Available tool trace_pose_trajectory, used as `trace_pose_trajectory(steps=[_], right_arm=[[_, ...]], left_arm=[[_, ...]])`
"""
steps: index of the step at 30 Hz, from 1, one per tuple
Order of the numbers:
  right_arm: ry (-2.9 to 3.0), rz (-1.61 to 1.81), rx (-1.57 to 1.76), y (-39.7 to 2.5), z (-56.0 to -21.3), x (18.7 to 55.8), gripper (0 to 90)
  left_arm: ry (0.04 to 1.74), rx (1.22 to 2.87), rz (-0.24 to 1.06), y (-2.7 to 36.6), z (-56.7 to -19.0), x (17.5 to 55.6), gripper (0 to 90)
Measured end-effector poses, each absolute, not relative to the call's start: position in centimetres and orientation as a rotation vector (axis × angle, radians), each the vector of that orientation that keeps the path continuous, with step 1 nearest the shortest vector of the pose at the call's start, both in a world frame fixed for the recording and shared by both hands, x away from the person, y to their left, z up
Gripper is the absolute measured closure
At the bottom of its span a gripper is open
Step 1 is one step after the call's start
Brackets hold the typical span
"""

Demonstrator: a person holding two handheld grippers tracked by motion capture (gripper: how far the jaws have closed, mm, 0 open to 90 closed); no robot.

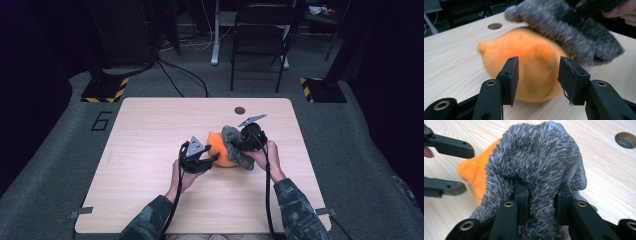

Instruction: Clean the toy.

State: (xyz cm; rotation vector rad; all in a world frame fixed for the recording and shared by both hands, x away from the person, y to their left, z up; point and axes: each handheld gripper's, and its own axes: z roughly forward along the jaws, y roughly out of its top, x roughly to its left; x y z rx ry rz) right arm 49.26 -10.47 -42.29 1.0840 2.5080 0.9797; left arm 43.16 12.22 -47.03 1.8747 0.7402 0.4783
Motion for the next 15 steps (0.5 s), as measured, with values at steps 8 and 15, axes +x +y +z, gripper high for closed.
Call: trace_pose_trajectory(steps=[8,15], right_arm=[[2.505,0.965,1.059,-9.9,-42.2,48.8,69.2],[2.485,0.906,1.104,-10.8,-42.4,49.4,69.1]], left_arm=[[0.743,1.881,0.47,12.4,-47.4,43.3,73.6],[0.751,1.882,0.467,12.7,-47.5,43.4,75.8]])
